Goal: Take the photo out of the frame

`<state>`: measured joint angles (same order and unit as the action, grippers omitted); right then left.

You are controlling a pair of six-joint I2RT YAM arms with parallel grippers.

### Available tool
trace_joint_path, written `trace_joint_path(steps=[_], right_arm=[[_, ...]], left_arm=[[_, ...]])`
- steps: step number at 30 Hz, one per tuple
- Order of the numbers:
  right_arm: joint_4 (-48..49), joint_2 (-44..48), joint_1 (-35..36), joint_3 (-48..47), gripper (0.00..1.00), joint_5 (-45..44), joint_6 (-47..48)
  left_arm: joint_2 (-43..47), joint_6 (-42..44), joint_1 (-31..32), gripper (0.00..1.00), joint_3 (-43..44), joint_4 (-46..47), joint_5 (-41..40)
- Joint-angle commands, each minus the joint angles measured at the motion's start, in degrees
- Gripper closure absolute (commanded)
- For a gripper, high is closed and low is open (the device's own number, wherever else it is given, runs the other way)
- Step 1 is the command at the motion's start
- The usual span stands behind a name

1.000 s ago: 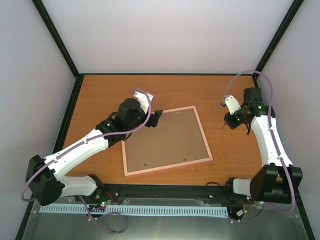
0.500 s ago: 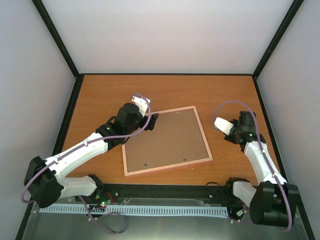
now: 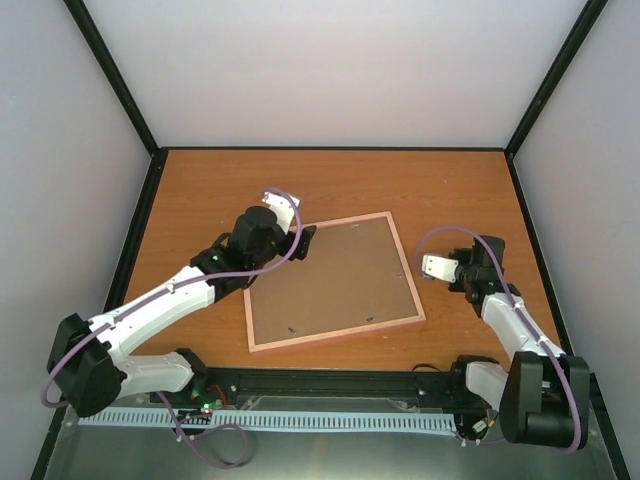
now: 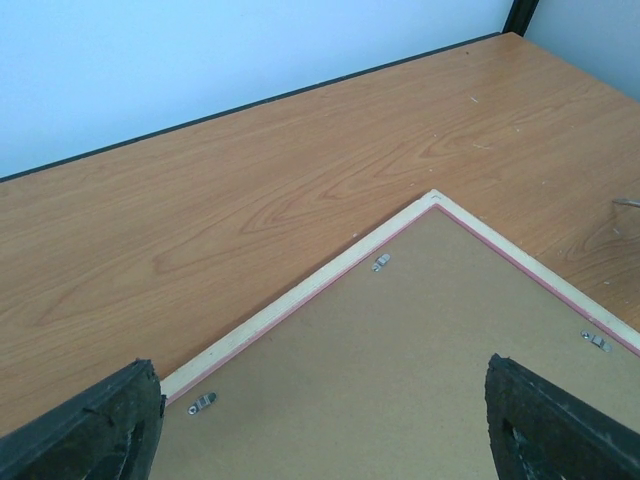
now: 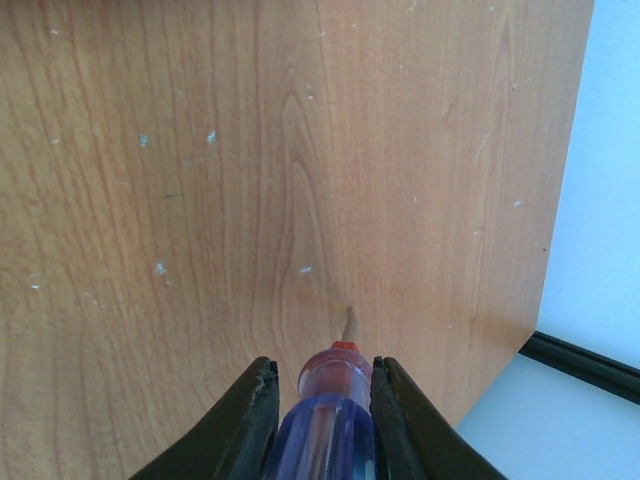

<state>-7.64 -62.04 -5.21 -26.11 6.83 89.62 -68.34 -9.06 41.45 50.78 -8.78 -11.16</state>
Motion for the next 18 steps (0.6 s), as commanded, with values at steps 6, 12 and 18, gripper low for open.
trace_joint_path(steps=[6,12,18], right_arm=[[-1.3,-0.22,-0.23,4.99,0.62,-0.83,2.83],[-1.95,-0.13,-0.19,6.66,0.53,-1.58,2.88],[-3.7,-2.11,-0.24,6.82,0.44,-2.96,2.12]], left_arm=[[1.26,1.12,-0.32,0.13,-0.01,1.85,-0.4],[1.34,1.15,-0.37,0.13,-0.14,1.86,-0.36],[1.27,1.32,-0.33,0.14,-0.16,1.89,-0.44]])
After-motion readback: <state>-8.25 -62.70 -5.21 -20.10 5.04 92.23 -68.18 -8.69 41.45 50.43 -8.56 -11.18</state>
